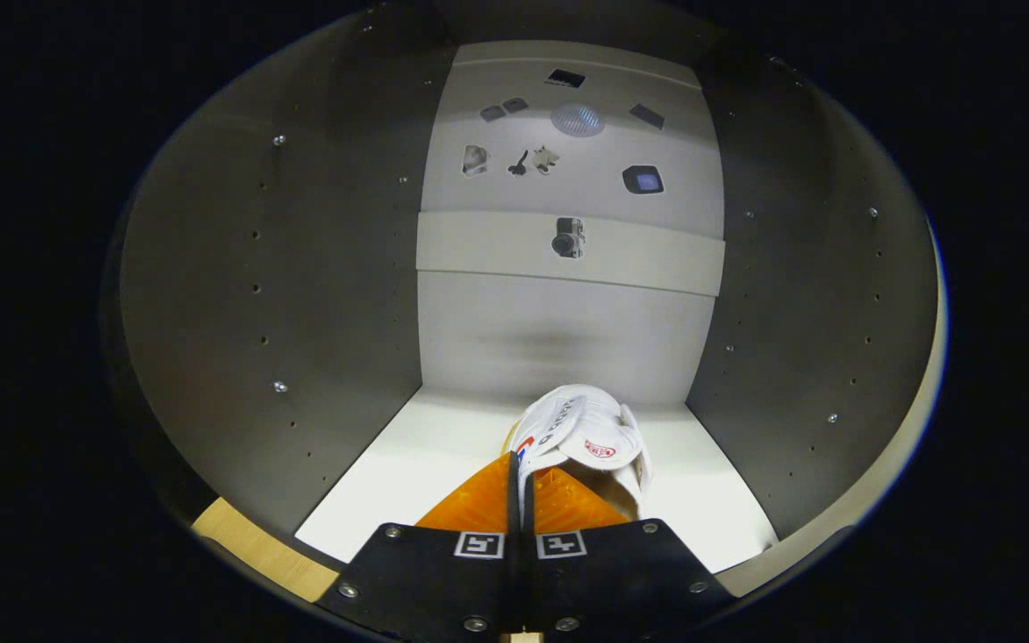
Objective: Open the shoe cabinet door, grab the shoes and put them into the shoe cabinet, then close the shoe cabinet door.
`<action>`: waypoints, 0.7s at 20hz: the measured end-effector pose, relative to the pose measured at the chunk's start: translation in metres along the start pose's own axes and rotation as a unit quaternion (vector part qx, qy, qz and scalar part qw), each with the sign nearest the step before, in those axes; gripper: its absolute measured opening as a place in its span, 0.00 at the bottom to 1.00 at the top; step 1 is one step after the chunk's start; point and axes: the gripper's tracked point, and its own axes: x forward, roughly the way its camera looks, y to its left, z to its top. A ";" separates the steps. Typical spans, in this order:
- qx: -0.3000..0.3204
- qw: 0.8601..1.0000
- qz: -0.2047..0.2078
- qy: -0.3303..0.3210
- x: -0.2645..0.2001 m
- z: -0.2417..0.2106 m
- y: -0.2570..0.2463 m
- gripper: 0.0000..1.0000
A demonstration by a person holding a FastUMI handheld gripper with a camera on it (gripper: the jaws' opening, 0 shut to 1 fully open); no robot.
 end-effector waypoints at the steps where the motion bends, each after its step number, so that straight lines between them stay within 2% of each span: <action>1: 0.001 1.000 0.001 0.002 0.006 -0.001 0.001 0.00; 13: -0.002 0.999 0.003 0.032 0.024 -0.012 0.004 0.00; 14: -0.003 0.999 0.002 0.032 0.026 -0.013 0.005 0.03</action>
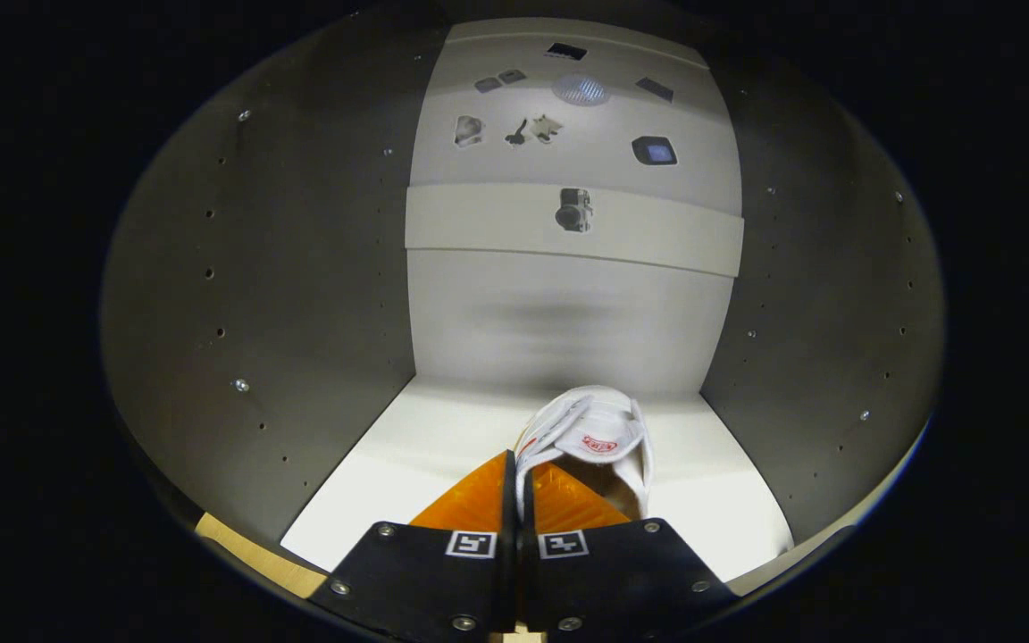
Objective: Open the shoe cabinet door, grab the shoes and put them into the shoe cabinet, then close the shoe cabinet door.
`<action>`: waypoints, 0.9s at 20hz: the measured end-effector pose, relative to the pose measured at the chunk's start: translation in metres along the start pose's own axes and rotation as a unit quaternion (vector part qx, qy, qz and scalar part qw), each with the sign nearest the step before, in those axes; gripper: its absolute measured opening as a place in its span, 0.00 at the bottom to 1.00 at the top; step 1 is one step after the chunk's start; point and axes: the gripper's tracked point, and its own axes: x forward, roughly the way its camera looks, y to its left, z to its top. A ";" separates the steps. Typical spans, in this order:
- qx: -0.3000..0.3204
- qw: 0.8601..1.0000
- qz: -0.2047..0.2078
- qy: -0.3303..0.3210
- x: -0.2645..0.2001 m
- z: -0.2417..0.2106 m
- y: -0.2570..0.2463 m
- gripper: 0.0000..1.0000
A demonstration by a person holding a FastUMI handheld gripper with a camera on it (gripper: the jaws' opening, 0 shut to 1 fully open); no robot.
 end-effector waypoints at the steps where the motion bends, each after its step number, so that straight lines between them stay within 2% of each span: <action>1: -0.002 1.000 -0.005 0.003 0.001 0.000 0.000 0.04; 5: -0.008 1.000 -0.015 0.005 0.001 0.000 0.001 0.08; 8: -0.006 1.000 -0.027 -0.008 -0.001 0.007 -0.005 0.31; 11: -0.005 1.000 -0.026 -0.006 -0.001 0.006 -0.004 0.36; 14: -0.011 0.999 -0.035 -0.015 -0.008 0.011 -0.006 0.49; 18: -0.004 0.999 -0.034 -0.018 -0.017 0.015 -0.008 0.55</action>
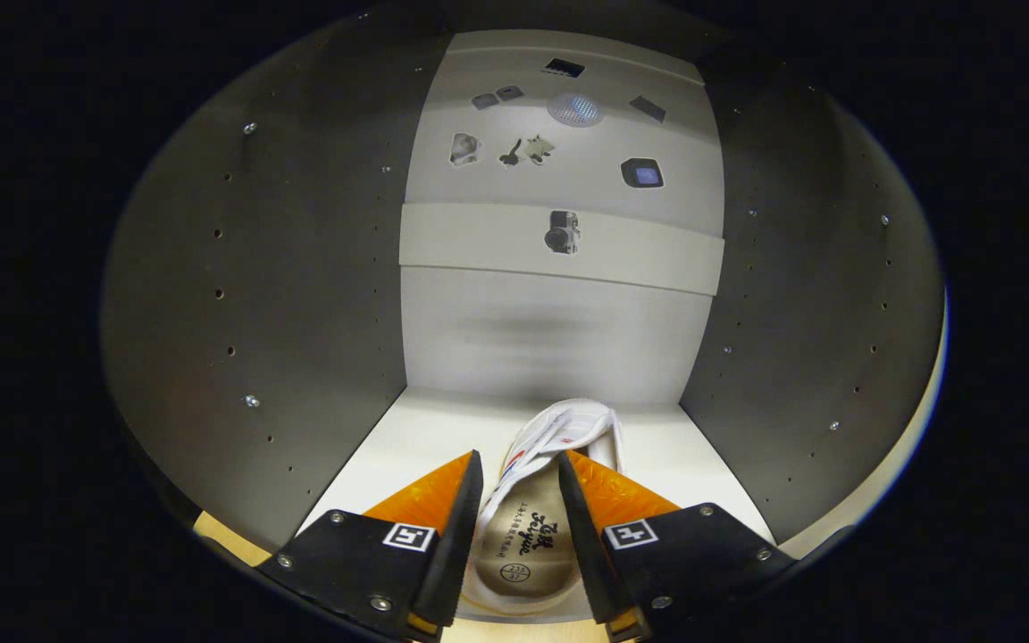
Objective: Open the shoe cabinet door, grab the shoes and put them into the shoe cabinet, then close the shoe cabinet door.
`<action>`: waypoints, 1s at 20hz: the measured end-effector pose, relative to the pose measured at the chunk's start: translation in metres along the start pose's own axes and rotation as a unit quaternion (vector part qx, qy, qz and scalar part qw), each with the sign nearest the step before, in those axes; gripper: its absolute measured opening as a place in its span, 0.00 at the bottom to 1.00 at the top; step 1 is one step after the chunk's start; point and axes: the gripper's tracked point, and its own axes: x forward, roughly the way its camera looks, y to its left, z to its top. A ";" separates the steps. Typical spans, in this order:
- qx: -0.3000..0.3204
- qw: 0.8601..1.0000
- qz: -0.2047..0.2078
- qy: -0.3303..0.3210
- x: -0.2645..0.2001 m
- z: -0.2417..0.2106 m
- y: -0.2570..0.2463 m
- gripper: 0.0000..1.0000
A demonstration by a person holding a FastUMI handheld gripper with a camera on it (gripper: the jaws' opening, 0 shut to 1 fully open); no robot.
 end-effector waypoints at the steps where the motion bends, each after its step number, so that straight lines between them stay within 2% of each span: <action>1: -0.002 1.000 -0.003 -0.004 -0.002 0.003 -0.002 0.55; 10: 0.001 0.999 0.006 -0.039 -0.056 0.024 0.005 0.58; 17: -0.005 0.996 0.007 -0.085 -0.145 0.039 0.011 0.61; 20: 0.004 0.995 0.005 -0.102 -0.184 0.042 0.009 0.66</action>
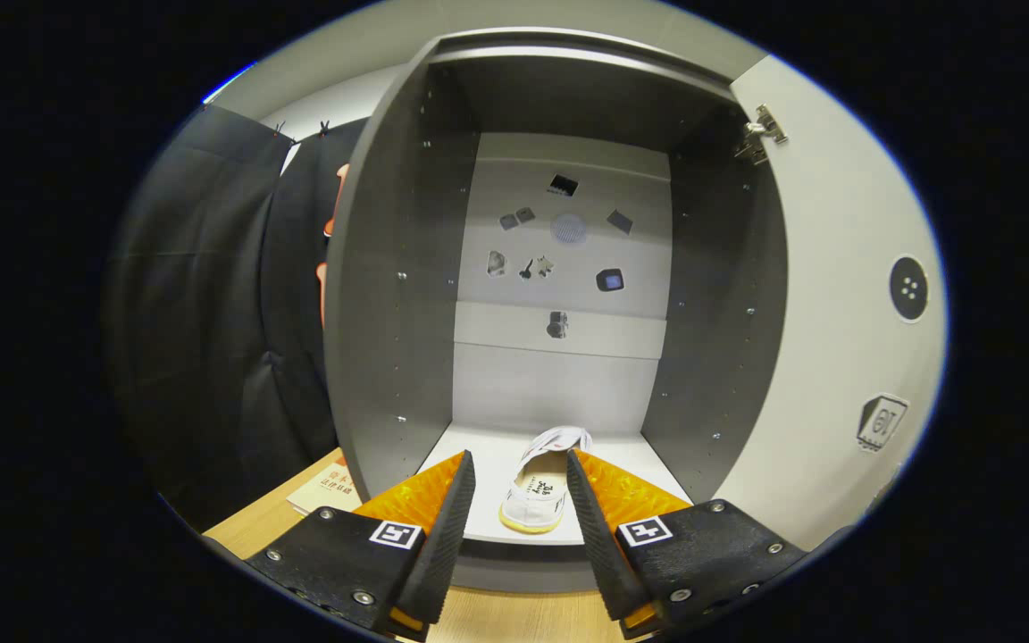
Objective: Open the shoe cabinet door, grab the shoes and put them into the shoe cabinet, then close the shoe cabinet door.
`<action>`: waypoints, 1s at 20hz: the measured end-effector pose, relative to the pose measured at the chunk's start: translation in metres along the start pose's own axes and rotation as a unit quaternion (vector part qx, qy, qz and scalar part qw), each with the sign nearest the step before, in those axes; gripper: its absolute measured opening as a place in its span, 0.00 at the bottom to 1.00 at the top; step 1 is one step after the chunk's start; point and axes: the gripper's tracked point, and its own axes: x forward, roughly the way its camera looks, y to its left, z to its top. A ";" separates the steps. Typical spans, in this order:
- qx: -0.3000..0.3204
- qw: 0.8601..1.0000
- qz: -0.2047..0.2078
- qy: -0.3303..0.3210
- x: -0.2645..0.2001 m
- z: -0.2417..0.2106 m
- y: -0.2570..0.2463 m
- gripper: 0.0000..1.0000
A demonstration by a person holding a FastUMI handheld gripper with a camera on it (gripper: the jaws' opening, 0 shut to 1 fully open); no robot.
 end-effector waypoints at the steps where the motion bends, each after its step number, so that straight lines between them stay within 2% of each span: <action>1: 0.002 1.000 0.000 -0.004 -0.011 0.002 -0.001 0.67; 4: 0.005 1.000 -0.005 -0.016 -0.052 0.011 -0.005 0.79; 10: 0.002 0.999 -0.020 -0.044 -0.125 0.031 -0.018 0.91; 20: 0.031 0.997 -0.042 -0.062 -0.197 0.042 -0.039 0.93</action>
